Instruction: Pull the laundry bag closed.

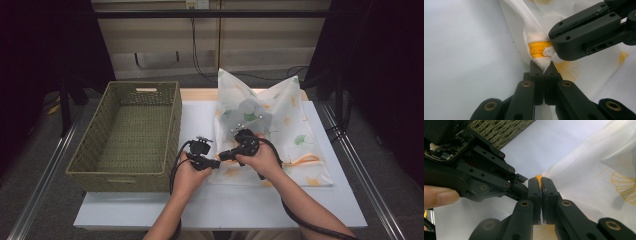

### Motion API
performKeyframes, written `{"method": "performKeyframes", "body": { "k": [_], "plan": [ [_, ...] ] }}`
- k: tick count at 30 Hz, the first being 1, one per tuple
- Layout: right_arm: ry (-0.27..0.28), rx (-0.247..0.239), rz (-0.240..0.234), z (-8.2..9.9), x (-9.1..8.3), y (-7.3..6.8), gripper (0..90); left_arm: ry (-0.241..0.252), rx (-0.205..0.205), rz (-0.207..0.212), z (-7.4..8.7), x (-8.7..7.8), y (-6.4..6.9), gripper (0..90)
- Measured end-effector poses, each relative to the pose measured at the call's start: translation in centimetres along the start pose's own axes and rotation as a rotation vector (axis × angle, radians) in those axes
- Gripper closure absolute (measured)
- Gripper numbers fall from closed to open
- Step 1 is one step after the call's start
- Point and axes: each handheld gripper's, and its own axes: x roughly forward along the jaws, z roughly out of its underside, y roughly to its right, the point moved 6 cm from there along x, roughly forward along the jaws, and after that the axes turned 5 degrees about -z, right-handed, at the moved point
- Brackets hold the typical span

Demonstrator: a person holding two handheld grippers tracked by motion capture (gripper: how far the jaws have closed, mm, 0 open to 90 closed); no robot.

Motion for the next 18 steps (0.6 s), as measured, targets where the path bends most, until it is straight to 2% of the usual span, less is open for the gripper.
{"method": "performKeyframes", "body": {
  "k": [4, 7, 9, 11, 16, 17, 18],
  "plan": [
    [-0.016, 0.001, -0.005, 0.2, 0.2, 0.0, 86.0, -0.003, 0.0, 0.002, 0.0, -0.1, -0.1, 88.1],
    [-0.023, 0.009, -0.025, 0.3, 0.1, -0.1, 90.0, 0.002, -0.01, 0.009, 0.0, 0.0, 0.0, 88.2],
    [-0.034, -0.014, -0.009, 0.3, 0.0, -0.3, 90.0, 0.002, -0.008, 0.016, 0.0, -0.1, 0.0, 88.2],
    [-0.029, -0.026, -0.002, 0.2, -0.1, -0.4, 90.0, 0.011, -0.016, 0.022, -0.1, -0.2, 0.1, 88.2],
    [-0.003, -0.006, -0.024, 0.1, -0.8, -0.2, 90.0, 0.03, -0.031, 0.03, -0.3, -0.5, 0.0, 88.4],
    [-0.001, -0.008, -0.022, 0.1, -0.9, -0.2, 90.0, 0.023, -0.023, 0.031, -0.3, -0.6, 0.0, 88.5],
    [-0.01, -0.004, -0.018, 0.2, -1.0, -0.2, 90.0, 0.025, -0.031, 0.034, -0.4, -0.6, 0.1, 88.6]
  ]
}}
